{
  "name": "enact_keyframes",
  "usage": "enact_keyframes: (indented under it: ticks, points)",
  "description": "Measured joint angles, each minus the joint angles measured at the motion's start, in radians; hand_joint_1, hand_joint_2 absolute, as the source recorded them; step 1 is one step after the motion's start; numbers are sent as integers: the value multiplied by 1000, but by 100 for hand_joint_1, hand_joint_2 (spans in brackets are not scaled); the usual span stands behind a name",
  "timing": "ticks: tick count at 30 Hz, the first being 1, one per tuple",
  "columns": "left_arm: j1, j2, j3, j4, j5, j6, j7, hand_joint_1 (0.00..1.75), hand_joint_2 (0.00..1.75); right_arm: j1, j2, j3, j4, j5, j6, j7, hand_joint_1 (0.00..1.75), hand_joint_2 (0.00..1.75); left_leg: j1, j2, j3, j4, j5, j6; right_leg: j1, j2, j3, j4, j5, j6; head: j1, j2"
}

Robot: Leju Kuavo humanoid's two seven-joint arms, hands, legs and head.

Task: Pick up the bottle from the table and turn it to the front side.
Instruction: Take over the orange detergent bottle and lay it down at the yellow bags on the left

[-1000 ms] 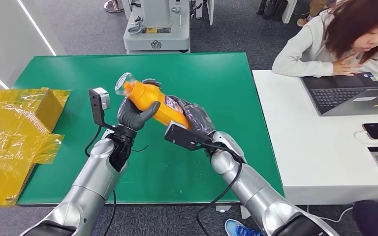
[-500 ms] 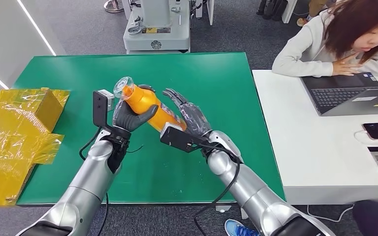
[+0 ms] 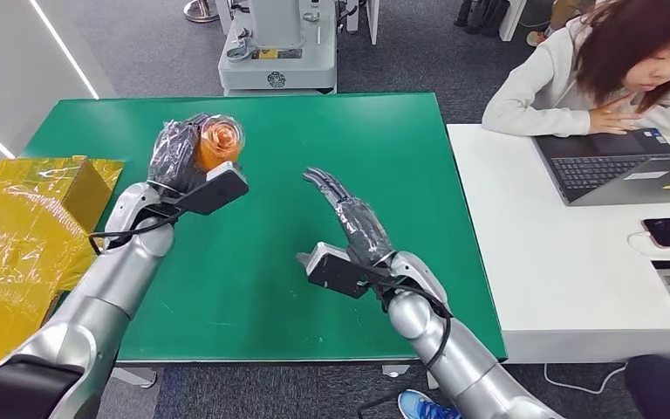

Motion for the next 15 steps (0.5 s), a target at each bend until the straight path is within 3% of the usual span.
enact_keyframes:
  ticks: [5, 15]
  points:
    - [-54, 62, -69, 14, -280, 82, 76, 175, 175, 41, -26, 0, -69, 9, -19, 0, 0, 175, 0, 0, 0, 0, 0, 0, 0, 0, 0, 0, 0, 0, 0, 0]
    - [-186, 133, -119, 73, -621, 71, 118, 175, 175, 108, -57, -7, -164, 12, -66, 0, 0, 175, 0, 0, 0, 0, 0, 0, 0, 0, 0, 0, 0, 0, 0, 0]
